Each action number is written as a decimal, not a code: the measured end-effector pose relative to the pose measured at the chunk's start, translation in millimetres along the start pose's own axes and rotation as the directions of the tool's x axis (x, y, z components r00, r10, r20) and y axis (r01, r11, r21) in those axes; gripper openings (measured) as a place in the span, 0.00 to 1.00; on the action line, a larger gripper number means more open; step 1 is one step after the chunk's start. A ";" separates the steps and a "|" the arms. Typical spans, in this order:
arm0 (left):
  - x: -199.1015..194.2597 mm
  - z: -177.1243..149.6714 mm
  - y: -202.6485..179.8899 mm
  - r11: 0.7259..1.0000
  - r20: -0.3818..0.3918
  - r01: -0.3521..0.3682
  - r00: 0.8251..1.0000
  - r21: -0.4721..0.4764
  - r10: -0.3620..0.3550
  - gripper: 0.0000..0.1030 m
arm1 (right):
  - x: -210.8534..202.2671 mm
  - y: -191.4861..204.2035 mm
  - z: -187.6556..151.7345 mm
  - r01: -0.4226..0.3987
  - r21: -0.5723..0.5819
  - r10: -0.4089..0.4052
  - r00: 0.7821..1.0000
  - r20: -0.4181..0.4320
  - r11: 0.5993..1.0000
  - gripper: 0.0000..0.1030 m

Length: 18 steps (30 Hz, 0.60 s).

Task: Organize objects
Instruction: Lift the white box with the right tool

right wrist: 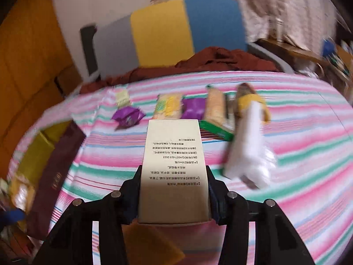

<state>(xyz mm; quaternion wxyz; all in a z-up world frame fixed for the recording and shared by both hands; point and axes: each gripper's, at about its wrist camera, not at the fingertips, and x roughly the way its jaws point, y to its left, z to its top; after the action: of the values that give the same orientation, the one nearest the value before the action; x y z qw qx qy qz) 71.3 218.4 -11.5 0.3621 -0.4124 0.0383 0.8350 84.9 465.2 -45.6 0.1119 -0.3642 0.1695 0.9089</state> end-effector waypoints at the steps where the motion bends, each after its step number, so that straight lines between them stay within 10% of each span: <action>1: 3.2 2.1 -3.9 1.000 -0.002 0.008 1.000 0.009 -0.008 1.00 | -7.8 -4.6 -2.5 0.003 0.025 -0.003 1.000 0.017 1.000 0.48; 8: 33.0 20.7 -42.3 0.987 -0.013 0.077 0.997 0.139 -0.076 1.00 | -60.4 -40.3 -34.4 0.090 0.210 -0.115 0.987 0.109 0.974 0.48; 18: 85.8 19.9 -102.8 0.889 -0.114 0.170 0.984 0.425 -0.134 1.00 | -88.4 -68.5 -69.7 0.195 0.311 -0.240 0.964 0.116 0.930 0.48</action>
<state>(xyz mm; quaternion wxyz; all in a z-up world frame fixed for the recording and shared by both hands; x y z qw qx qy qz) 89.6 350.3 -35.7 0.5070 -0.3572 0.2054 0.7571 213.5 493.9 -46.5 0.2782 -0.2894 0.2535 0.8801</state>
